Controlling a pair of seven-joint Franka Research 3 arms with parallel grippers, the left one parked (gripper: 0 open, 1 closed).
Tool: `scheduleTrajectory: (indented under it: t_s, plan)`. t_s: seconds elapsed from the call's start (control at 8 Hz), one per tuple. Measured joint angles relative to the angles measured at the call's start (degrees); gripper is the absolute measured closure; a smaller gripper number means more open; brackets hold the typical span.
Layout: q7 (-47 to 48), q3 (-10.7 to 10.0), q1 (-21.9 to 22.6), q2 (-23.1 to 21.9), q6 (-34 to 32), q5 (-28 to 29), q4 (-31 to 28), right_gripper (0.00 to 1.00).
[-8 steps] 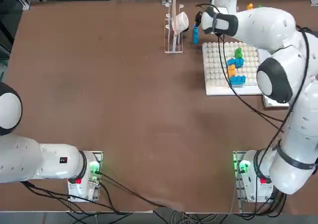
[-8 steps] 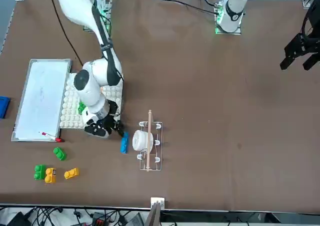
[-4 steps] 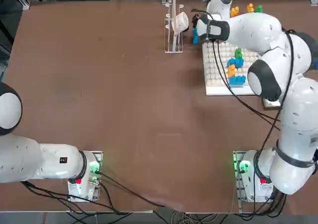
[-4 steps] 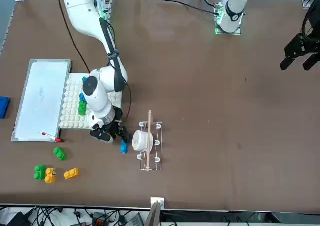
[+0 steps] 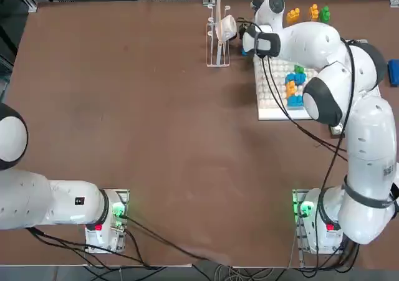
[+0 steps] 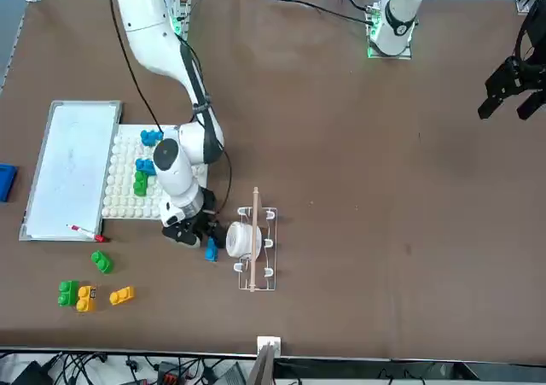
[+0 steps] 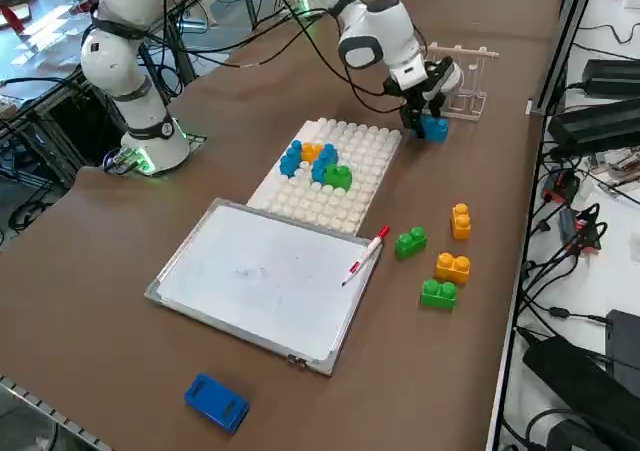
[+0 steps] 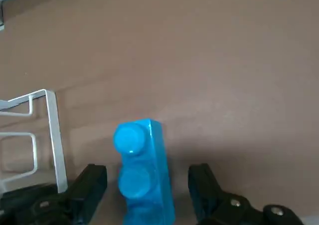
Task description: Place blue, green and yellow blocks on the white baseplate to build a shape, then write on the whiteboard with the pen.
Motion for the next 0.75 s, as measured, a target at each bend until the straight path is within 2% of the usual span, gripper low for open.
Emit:
scheduleTrajectory:
  t_s: [0.25, 0.38, 0.5, 0.62, 0.75]
  plan:
    - [0.03, -0.01, 0.0, 0.03, 0.0, 0.0, 0.22, 0.14]
    - [0.04, -0.02, 0.0, 0.03, 0.0, 0.0, 0.28, 0.34]
    - [0.07, -0.03, 0.0, 0.03, -0.01, 0.0, 0.43, 0.49]
    - [0.07, -0.03, 0.01, 0.03, -0.01, 0.0, 0.63, 0.52]
    - [0.05, -0.08, 0.01, 0.01, -0.01, 0.0, 0.91, 0.61]
